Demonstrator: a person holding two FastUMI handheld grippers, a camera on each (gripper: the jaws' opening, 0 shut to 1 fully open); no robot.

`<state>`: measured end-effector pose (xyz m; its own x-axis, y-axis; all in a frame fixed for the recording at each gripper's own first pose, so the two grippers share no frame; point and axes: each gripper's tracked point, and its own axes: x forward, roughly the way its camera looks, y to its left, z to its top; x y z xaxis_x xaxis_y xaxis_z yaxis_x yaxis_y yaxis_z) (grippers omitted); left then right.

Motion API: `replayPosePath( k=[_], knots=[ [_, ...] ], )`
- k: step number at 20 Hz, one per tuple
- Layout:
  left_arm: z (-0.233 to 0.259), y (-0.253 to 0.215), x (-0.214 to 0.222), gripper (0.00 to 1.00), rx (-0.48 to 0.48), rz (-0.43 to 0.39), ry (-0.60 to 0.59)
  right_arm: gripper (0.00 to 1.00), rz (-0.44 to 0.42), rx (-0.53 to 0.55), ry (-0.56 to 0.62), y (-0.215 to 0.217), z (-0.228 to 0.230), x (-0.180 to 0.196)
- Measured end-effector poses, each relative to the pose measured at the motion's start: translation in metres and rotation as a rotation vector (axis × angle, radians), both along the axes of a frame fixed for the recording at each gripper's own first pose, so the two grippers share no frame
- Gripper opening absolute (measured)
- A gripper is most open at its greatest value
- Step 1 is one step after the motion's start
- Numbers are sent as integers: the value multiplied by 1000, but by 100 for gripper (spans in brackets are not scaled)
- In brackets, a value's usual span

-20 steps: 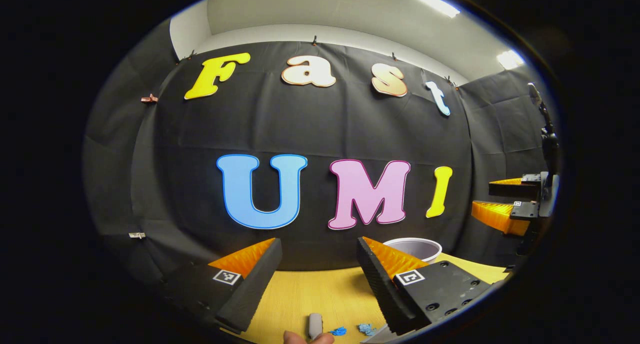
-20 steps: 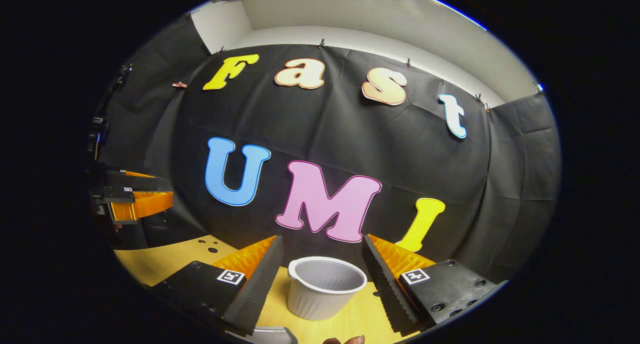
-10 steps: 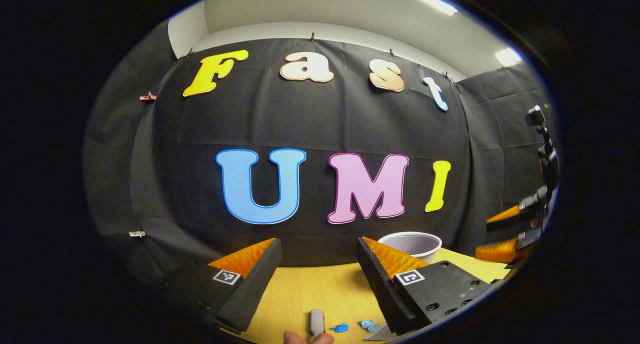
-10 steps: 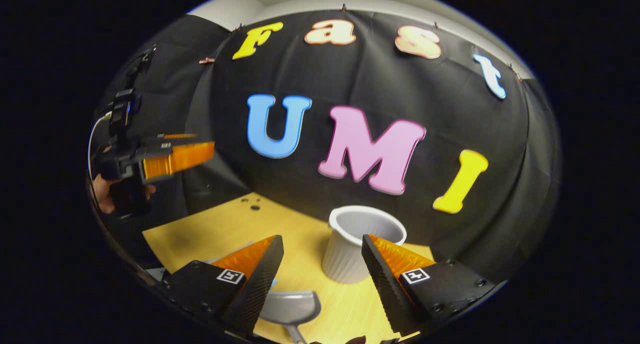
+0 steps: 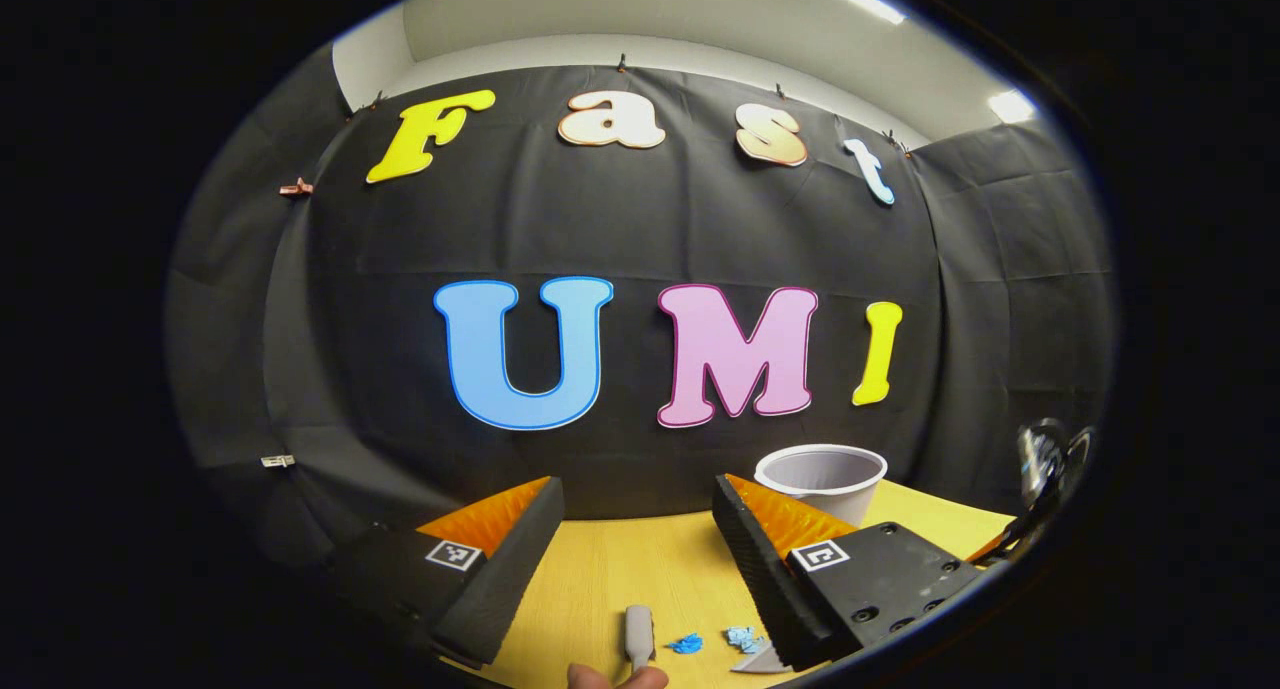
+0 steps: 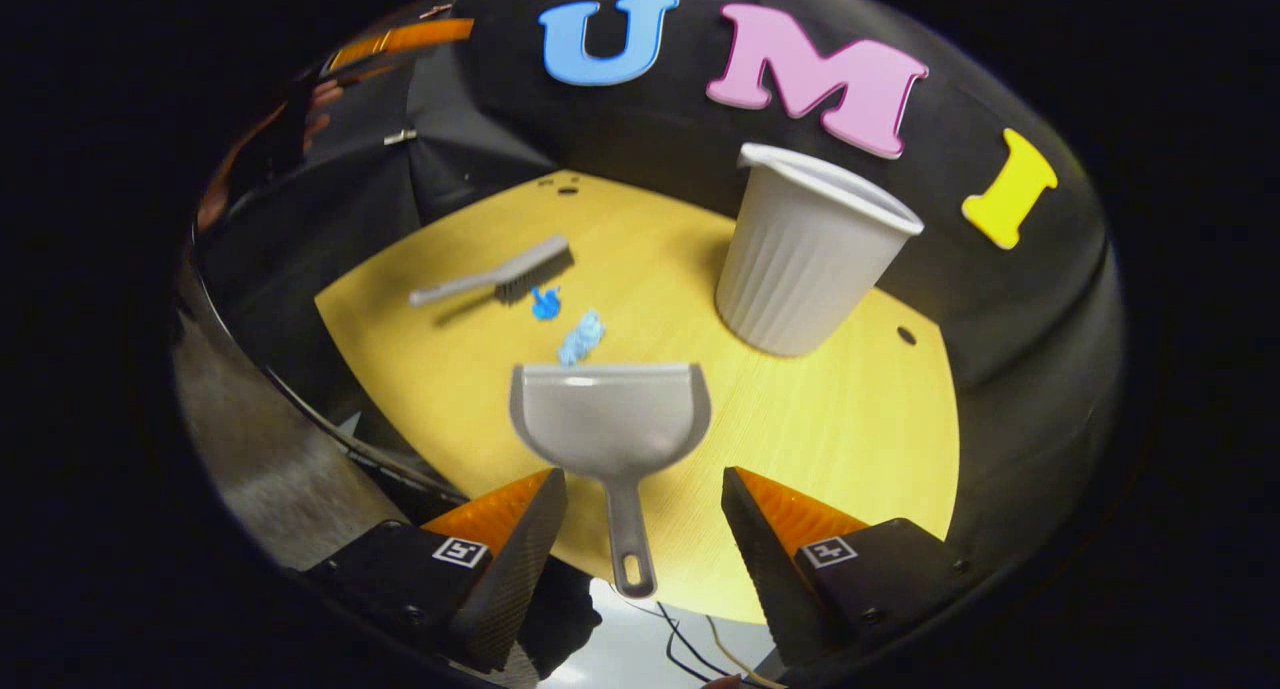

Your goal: Pick up the small broom and dustpan from the desktop, sweep the trash into the dustpan with the broom, and then empty the trash into the garbage bin.

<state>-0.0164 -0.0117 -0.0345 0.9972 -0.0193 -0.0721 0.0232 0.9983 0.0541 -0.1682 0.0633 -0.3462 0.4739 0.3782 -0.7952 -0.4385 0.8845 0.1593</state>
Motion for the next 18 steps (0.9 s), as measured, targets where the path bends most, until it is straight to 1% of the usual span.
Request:
replayPosePath(
  k=[3, 9, 12, 14, 18],
  knots=[
    [0, 4, -3, 96, 15, 13, -1, 97, 29, -13, 110, 12, -42, -13],
    [-4, 19, -13, 96, 35, 68, 18, 97, 46, -15, 208, 34, -93, -8],
    [-3, 25, -19, 96, 50, 95, 25, 97, 57, -17, 232, 40, -106, -2],
    [-5, 28, -21, 96, 58, 110, 32, 96, 48, -3, 250, 46, -111, 3],
    [-12, 30, -23, 96, 43, 137, 57, 94, 46, 10, 282, 53, -119, 7]
  ],
)
